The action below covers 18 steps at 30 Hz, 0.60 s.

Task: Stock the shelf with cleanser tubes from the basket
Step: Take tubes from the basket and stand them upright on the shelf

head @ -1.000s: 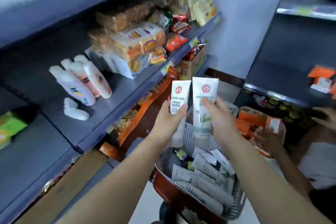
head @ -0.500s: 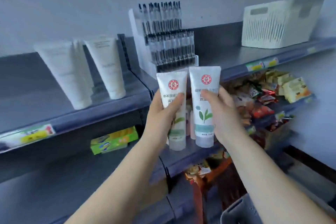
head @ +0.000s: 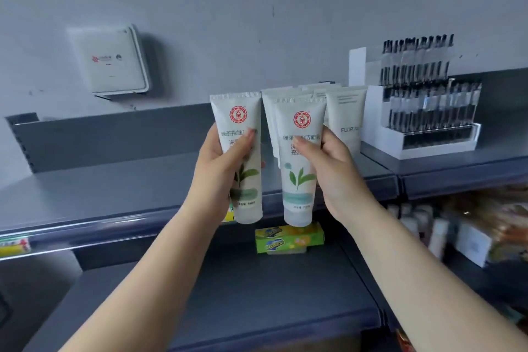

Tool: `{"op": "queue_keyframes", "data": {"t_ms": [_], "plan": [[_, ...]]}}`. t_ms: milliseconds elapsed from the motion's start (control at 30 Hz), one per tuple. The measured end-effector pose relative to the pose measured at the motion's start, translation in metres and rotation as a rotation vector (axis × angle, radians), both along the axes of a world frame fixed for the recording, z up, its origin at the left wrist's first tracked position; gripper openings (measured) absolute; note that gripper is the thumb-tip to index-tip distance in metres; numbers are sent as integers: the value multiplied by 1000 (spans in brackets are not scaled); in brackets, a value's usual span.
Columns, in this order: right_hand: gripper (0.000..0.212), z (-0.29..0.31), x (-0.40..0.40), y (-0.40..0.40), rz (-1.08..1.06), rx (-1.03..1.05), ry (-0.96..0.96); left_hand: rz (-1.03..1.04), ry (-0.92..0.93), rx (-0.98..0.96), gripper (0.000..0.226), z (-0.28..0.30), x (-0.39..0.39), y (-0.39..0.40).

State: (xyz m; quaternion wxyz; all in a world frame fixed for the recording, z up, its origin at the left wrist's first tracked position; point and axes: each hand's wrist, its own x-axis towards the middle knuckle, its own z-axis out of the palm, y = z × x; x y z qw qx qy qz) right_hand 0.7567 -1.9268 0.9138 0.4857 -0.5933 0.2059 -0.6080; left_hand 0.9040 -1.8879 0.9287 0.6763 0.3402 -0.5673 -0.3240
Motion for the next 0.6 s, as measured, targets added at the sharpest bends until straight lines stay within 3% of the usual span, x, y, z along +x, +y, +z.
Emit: {"op": "queue_keyframes", "data": {"t_ms": [300,600], "plan": [[16,19,78,-39,47,-17,69,103,-64,-8,7,11,106,-34],[18,8,106,-72,62,66,75,132,-17,88,7,-9,140,-72]]}}
